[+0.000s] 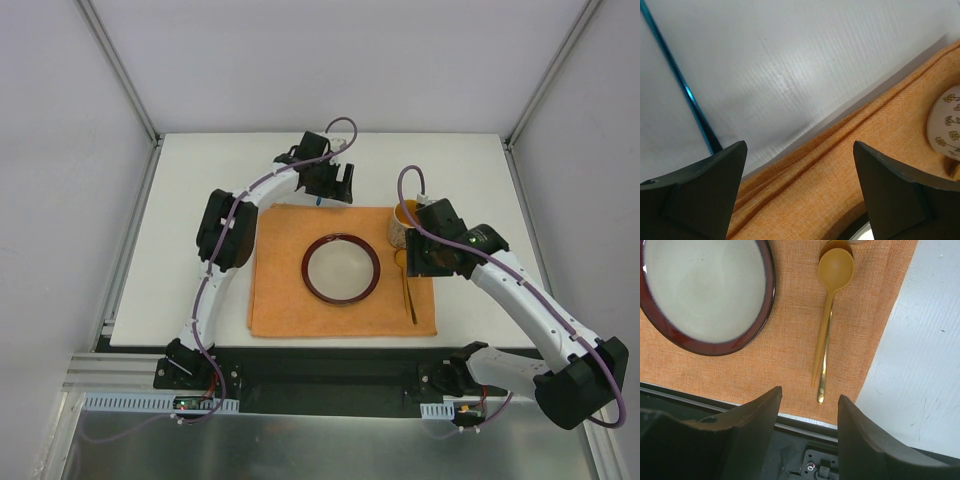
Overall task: Set the dinner table for one person
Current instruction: Move the fork to the center of the board.
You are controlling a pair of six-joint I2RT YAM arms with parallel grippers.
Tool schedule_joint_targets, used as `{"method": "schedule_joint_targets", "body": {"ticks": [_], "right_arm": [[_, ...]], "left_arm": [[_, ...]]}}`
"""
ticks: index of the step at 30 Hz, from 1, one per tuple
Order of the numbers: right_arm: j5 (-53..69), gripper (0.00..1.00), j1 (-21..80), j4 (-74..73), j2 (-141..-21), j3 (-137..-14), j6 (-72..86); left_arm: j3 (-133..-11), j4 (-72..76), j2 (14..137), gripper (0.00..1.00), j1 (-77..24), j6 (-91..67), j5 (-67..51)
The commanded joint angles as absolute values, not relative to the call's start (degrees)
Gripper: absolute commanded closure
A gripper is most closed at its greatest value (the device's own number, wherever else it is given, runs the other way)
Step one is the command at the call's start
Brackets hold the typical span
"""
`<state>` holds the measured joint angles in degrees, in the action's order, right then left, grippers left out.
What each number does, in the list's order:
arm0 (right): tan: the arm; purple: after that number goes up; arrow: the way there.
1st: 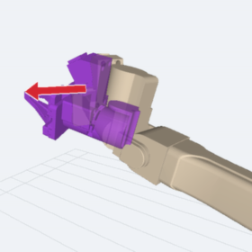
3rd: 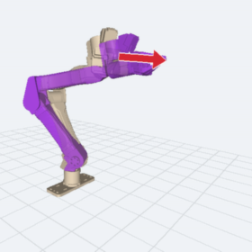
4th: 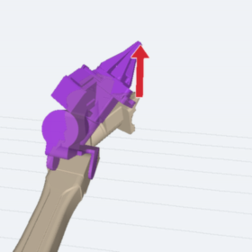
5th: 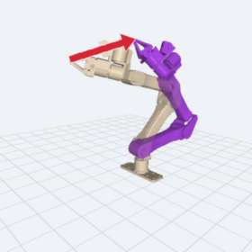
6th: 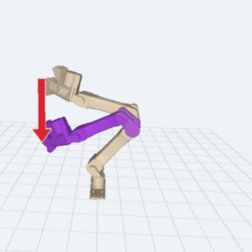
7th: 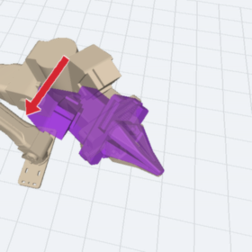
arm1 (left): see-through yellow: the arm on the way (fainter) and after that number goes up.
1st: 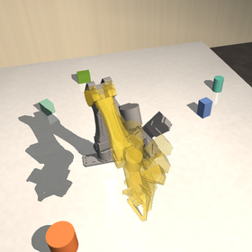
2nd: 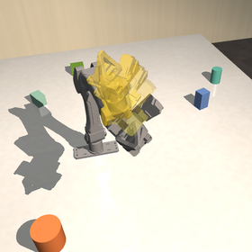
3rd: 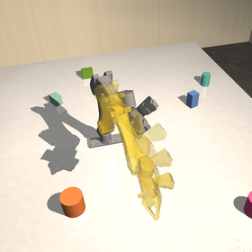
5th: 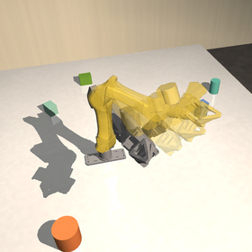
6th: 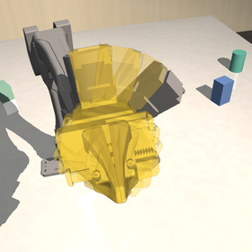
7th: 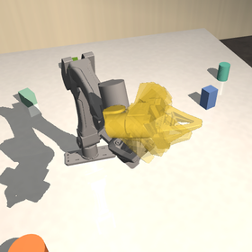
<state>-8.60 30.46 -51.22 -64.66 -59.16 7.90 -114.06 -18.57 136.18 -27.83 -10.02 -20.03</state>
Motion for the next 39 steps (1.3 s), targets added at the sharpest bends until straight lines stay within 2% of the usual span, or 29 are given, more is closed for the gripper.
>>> {"method": "schedule_joint_targets", "body": {"ticks": [1,9,17,27,34,39], "right_arm": [[-10.0,0.48,30.2,-52.0,-63.3,-59.3,7.6],[-10.9,0.48,30.1,-52.7,-62.7,-59.1,7.5],[-10.8,0.48,30.2,-52.6,-63.6,-59.2,7.3],[-9.7,0.48,30.1,-51.5,-64.8,-58.8,7.4],[-10.4,0.48,30.1,-51.8,-64.0,-58.6,7.2],[-10.7,0.48,30.2,-51.9,-63.8,-58.4,7.2]], "left_arm": [[-114.7,-16.1,137.7,0.14,-28.7,-14.2,-25.7],[-116.6,-12.9,141.2,0.16,-27.2,-20.7,-28.8],[-110.7,-9.0,137.2,0.16,-25.7,-26.3,-12.3],[-113.9,-6.7,139.9,0.14,-23.7,-31.2,-14.1],[-110.5,-5.6,137.6,0.14,-23.6,-34.0,-8.9],[-111.6,-4.7,137.7,0.14,-23.7,-32.8,-14.7]]}}
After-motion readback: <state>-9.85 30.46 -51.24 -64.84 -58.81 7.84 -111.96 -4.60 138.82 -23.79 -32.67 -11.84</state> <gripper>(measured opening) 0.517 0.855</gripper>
